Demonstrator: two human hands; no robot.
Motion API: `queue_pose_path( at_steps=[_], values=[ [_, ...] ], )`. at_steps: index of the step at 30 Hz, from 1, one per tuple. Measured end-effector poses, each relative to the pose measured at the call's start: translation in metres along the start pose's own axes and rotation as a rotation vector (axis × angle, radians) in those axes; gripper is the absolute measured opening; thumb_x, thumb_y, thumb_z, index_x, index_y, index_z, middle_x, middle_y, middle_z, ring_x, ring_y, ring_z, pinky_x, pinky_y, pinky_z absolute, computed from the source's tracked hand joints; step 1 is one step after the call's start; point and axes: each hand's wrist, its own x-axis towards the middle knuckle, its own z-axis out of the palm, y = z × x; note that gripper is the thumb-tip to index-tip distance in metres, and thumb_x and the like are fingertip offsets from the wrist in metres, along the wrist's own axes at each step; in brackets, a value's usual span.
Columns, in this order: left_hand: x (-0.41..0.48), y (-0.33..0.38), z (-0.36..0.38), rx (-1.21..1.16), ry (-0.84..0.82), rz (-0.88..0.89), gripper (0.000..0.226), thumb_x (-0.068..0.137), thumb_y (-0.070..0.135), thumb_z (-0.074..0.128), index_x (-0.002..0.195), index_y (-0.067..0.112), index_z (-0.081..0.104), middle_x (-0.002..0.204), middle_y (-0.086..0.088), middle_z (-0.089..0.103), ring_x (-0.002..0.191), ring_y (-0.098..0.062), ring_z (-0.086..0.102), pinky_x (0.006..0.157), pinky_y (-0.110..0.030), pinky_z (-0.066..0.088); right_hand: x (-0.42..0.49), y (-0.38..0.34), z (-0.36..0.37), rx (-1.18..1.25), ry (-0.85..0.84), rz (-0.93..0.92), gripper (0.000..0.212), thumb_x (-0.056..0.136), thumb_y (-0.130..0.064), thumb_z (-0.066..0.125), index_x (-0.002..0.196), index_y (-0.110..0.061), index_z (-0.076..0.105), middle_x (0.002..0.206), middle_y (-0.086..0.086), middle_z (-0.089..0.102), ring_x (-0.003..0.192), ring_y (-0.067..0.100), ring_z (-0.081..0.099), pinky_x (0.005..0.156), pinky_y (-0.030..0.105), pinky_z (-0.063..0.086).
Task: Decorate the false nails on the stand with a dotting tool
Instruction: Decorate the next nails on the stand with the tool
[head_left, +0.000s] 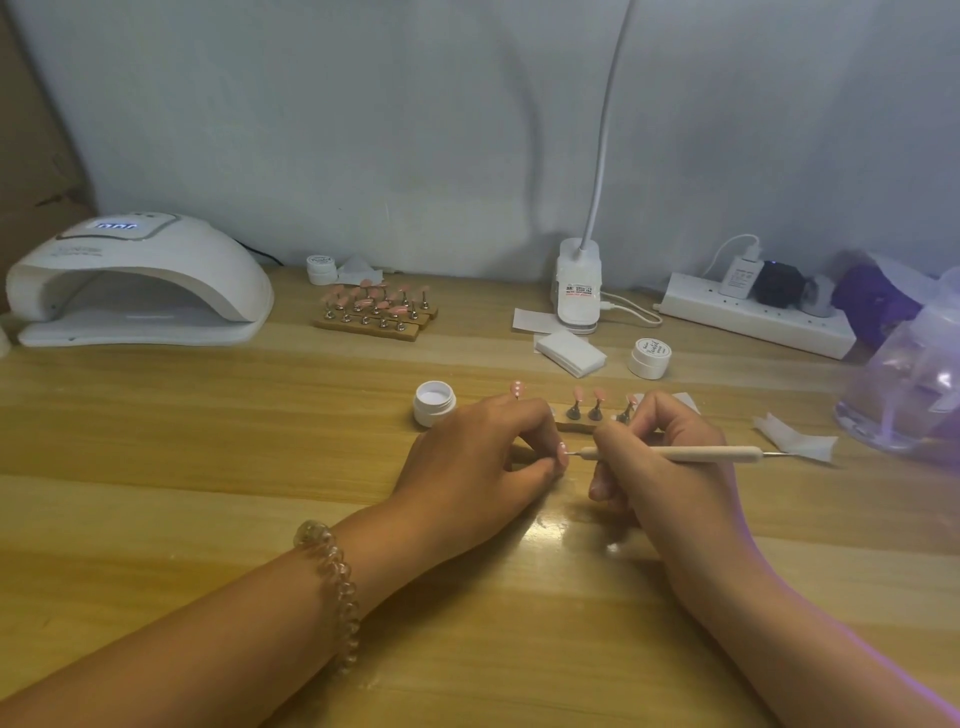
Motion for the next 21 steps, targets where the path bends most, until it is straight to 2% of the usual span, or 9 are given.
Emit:
queue_pose_path(
  at_steps=[3, 6, 10, 17, 21],
  values=[
    [0.0003, -0.0003, -0.0001, 0.006, 0.001, -0.002, 0.011, 0.087, 0.031, 0.070, 0.081, 0.027, 0.062, 0.089, 0.015, 0.063, 0.066, 0.008, 0.050, 0.057, -0.024, 0.030, 0.0004, 0.0007, 0.0006, -0.001, 0.001, -0.003, 0.030, 0.079, -0.009, 0.062, 0.057, -0.021, 0.046, 0.048, 0.011, 0.062, 0.044, 0.016, 0.049, 0.048, 0.028, 0.041],
    [-0.0002, -0.0006, -0.0003, 0.015, 0.002, 0.000, 0.010, 0.087, 0.032, 0.070, 0.082, 0.026, 0.063, 0.090, 0.015, 0.063, 0.074, 0.003, 0.053, 0.055, -0.018, 0.027, 0.0001, 0.0008, 0.0006, 0.005, 0.001, -0.001, 0.029, 0.079, -0.008, 0.062, 0.057, -0.021, 0.047, 0.048, 0.011, 0.062, 0.044, 0.018, 0.049, 0.048, 0.029, 0.041],
    [0.0001, -0.0007, 0.0000, 0.003, -0.002, 0.002, 0.010, 0.087, 0.031, 0.070, 0.082, 0.026, 0.063, 0.090, 0.015, 0.064, 0.067, 0.014, 0.049, 0.055, -0.018, 0.026, 0.0000, 0.0001, 0.0006, -0.001, -0.002, -0.006, 0.026, 0.078, -0.010, 0.062, 0.059, -0.021, 0.049, 0.049, 0.012, 0.062, 0.045, 0.016, 0.050, 0.051, 0.032, 0.042],
    [0.0002, -0.0004, 0.0002, 0.006, -0.002, -0.003, 0.010, 0.087, 0.032, 0.069, 0.083, 0.025, 0.064, 0.090, 0.015, 0.063, 0.067, 0.014, 0.049, 0.055, -0.020, 0.027, -0.0001, 0.0008, 0.0002, 0.008, -0.006, -0.013, 0.030, 0.079, -0.008, 0.061, 0.057, -0.022, 0.048, 0.048, 0.012, 0.061, 0.045, 0.017, 0.052, 0.054, 0.034, 0.044],
    [0.0001, -0.0005, 0.0001, 0.015, -0.002, -0.002, 0.010, 0.087, 0.032, 0.069, 0.083, 0.026, 0.064, 0.090, 0.015, 0.063, 0.068, 0.013, 0.049, 0.055, -0.019, 0.026, 0.0008, 0.0019, -0.0003, 0.006, -0.001, -0.017, 0.033, 0.080, -0.007, 0.061, 0.055, -0.023, 0.047, 0.047, 0.010, 0.061, 0.044, 0.016, 0.052, 0.045, 0.027, 0.043]
  ],
)
